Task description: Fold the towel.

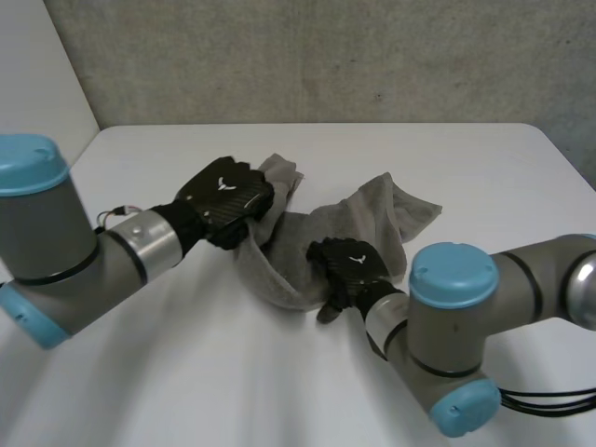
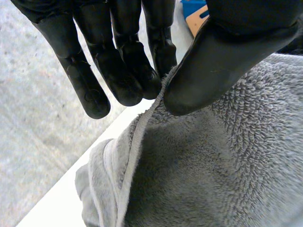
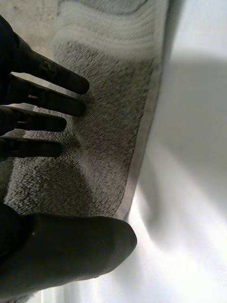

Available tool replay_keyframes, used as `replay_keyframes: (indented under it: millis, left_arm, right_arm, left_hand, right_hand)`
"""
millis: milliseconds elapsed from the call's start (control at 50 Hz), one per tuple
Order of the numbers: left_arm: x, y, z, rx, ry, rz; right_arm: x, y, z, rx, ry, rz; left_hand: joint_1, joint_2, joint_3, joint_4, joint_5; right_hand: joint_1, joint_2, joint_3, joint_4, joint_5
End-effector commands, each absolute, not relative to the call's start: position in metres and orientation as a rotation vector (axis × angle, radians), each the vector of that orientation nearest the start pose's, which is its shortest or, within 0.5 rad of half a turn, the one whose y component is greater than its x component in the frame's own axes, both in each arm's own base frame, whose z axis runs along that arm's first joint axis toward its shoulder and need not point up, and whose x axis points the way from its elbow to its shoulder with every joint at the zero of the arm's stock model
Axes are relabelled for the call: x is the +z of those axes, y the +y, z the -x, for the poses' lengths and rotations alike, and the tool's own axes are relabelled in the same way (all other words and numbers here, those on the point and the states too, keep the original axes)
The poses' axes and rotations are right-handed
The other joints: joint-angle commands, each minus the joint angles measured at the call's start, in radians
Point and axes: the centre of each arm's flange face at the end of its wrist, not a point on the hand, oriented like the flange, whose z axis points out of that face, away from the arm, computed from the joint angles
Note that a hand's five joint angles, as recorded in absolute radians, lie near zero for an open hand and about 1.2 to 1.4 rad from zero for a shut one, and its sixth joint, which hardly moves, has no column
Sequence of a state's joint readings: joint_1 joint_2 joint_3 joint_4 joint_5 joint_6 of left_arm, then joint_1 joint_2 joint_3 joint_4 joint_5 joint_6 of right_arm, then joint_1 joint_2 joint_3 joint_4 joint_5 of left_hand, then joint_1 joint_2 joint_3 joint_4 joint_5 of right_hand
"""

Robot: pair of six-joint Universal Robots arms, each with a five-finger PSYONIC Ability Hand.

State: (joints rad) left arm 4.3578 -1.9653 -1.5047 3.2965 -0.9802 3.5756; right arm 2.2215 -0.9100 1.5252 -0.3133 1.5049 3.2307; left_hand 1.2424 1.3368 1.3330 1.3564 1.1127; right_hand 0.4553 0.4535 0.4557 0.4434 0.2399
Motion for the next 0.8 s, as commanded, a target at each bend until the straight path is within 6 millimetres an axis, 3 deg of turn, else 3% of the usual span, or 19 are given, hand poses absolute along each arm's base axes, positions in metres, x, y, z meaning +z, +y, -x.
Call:
replay_keyframes:
  millis: [20,260,440,500,540,560,600,620,680,700,720,760,780,800]
  left_arm:
    - [0.213,-0.267,0.264,-2.198,2.245,-1.495]
    - [0.226,-0.293,0.218,-2.191,2.349,-1.087]
    - [0.225,-0.295,0.214,-2.195,2.428,-1.007]
    - [0.224,-0.295,0.213,-2.190,2.436,-1.003]
    - [0.223,-0.295,0.212,-2.186,2.441,-0.997]
    - [0.223,-0.295,0.212,-2.186,2.441,-0.997]
    - [0.223,-0.299,0.206,-2.181,2.444,-0.969]
    - [0.223,-0.299,0.206,-2.180,2.444,-0.969]
    - [0.227,-0.301,0.203,-2.192,2.427,-0.956]
    - [0.233,-0.302,0.203,-2.211,2.403,-0.954]
    - [0.233,-0.302,0.203,-2.211,2.403,-0.954]
    - [0.254,-0.299,0.201,-2.275,2.323,-0.954]
    - [0.254,-0.299,0.201,-2.275,2.322,-0.954]
    - [0.268,-0.297,0.201,-2.324,2.270,-0.947]
  right_arm:
    - [0.105,-0.224,-0.361,-1.486,2.078,0.689]
    - [0.105,-0.221,-0.372,-1.490,2.051,0.712]
    - [0.104,-0.218,-0.380,-1.484,2.025,0.728]
    - [0.101,-0.218,-0.383,-1.479,2.022,0.737]
    - [0.099,-0.218,-0.384,-1.472,2.019,0.739]
    - [0.099,-0.218,-0.384,-1.472,2.019,0.739]
    - [0.100,-0.221,-0.381,-1.476,2.026,0.731]
    - [0.100,-0.221,-0.381,-1.476,2.027,0.731]
    - [0.113,-0.231,-0.374,-1.513,2.021,0.712]
    - [0.132,-0.237,-0.370,-1.562,1.990,0.697]
    - [0.132,-0.237,-0.370,-1.563,1.990,0.697]
    - [0.188,-0.252,-0.359,-1.712,1.888,0.715]
    - [0.188,-0.252,-0.359,-1.713,1.888,0.715]
    - [0.215,-0.255,-0.351,-1.762,1.854,0.771]
  left_hand:
    - [0.154,0.059,0.063,0.040,0.109]
    - [0.154,0.059,0.063,0.040,0.109]
    - [0.154,0.059,0.063,0.040,0.109]
    - [0.154,0.059,0.063,0.040,0.109]
    - [0.154,0.059,0.063,0.040,0.109]
    - [0.154,0.059,0.063,0.040,0.109]
    - [0.154,0.059,0.063,0.040,0.109]
    - [0.154,0.059,0.063,0.040,0.109]
    - [0.154,0.059,0.063,0.040,0.109]
    - [0.154,0.059,0.063,0.040,0.109]
    - [0.154,0.059,0.063,0.040,0.109]
    - [0.154,0.059,0.063,0.040,0.109]
    - [0.154,0.059,0.063,0.040,0.109]
    - [0.154,0.059,0.063,0.040,0.109]
  right_hand:
    - [-0.056,-0.054,-0.057,-0.044,-0.015]
    - [-0.053,-0.051,-0.054,-0.041,-0.012]
    - [0.017,0.019,0.017,0.029,0.058]
    - [0.199,0.201,0.199,0.211,0.240]
    - [0.564,0.566,0.564,0.576,0.605]
    - [0.566,0.568,0.566,0.578,0.607]
    - [0.940,0.941,0.939,0.951,0.980]
    - [0.941,0.943,0.941,0.953,0.982]
    - [0.941,0.943,0.941,0.953,0.982]
    - [0.941,0.943,0.941,0.953,0.982]
    - [0.941,0.943,0.941,0.953,0.982]
    - [0.941,0.943,0.941,0.953,0.982]
    - [0.941,0.943,0.941,0.953,0.982]
    - [0.941,0.943,0.941,0.953,0.982]
